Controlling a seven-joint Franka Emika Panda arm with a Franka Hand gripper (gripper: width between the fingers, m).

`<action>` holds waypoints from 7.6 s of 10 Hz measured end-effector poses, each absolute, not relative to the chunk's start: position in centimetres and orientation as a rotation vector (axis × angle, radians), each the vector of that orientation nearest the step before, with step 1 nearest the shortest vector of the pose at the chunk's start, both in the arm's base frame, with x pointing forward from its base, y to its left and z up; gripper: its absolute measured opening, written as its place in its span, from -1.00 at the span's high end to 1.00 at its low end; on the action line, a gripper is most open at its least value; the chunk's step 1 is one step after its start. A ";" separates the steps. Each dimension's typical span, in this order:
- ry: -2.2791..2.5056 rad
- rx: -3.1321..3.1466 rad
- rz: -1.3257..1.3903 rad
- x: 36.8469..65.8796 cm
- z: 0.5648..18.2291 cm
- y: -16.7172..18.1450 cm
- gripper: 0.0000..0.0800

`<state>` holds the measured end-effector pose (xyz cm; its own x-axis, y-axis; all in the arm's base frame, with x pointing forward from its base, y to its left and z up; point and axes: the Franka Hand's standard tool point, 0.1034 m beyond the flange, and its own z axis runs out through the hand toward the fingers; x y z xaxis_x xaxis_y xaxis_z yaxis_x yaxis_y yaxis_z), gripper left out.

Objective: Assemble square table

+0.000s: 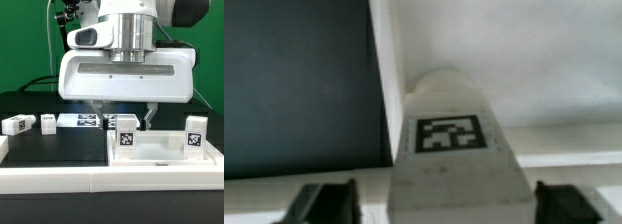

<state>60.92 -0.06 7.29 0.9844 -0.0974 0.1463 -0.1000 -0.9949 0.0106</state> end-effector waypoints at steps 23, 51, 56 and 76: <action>-2.354 2.235 0.140 60.8 7.2 0.0 -0.13; -0.893 3.033 0.193 60.7 7.3 -1.2 0.28; -1.005 3.011 0.203 60.6 8.1 -1.1 -0.40; -2.059 2.490 0.100 53.9 7.3 1.7 -0.62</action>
Offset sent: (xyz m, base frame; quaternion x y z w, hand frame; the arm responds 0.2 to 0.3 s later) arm 0.0000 0.0000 0.0000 0.0000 0.0000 0.1296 0.9916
